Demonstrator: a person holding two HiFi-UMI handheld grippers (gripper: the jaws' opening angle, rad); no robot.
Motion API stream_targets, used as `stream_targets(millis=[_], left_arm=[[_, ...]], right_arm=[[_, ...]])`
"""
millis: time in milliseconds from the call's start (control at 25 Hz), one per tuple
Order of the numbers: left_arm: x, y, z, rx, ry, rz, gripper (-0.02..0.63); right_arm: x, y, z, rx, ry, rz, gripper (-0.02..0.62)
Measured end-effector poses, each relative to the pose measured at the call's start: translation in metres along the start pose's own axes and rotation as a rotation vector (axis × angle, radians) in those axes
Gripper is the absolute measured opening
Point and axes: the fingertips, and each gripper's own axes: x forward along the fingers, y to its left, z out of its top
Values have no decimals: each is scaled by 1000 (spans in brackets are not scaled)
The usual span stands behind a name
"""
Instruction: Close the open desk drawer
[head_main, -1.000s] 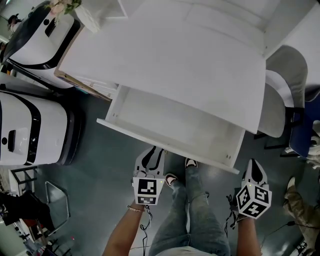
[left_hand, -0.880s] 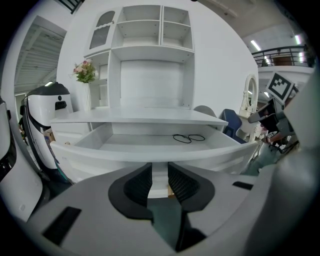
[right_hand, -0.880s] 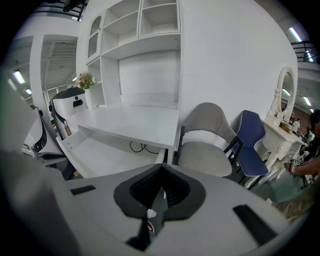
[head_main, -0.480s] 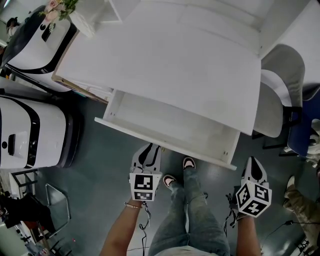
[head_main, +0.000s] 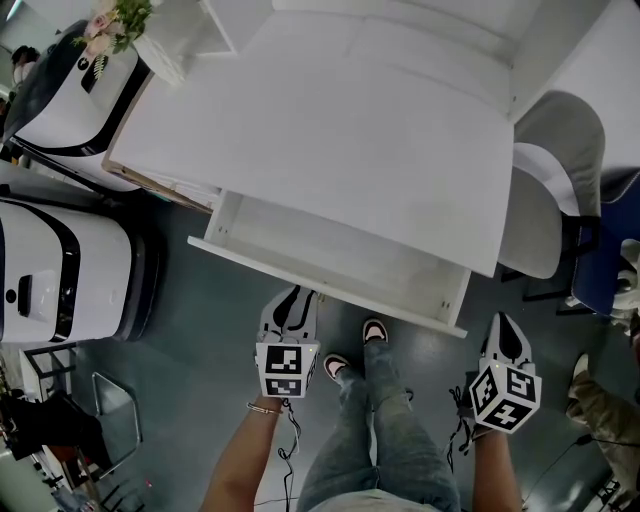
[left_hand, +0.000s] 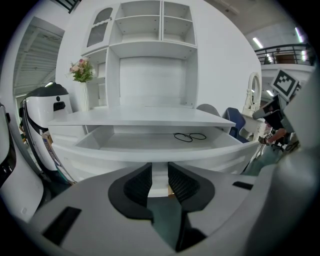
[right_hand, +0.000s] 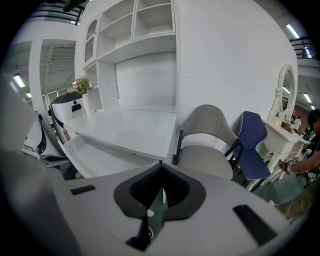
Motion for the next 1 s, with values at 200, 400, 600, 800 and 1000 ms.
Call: stream_targets(millis=[200,400,600,800,1000], left_arm=[[6,1,3,-3,1,16,112],[12,0,7,-20,4,22,112],[17,0,10,-31,12,28,110],[25,-1,16,-34,10,35,110],[33,1,21,-36,13,38,110]], right_arm=[[3,-6,7,0,-8,4,8],[6,-13,13,2,-14,8,8],[9,-22,16,2,-8,4,8],[12,-30,21,-2,-6,3,8],[17,-34,26,-3,0,1,8]])
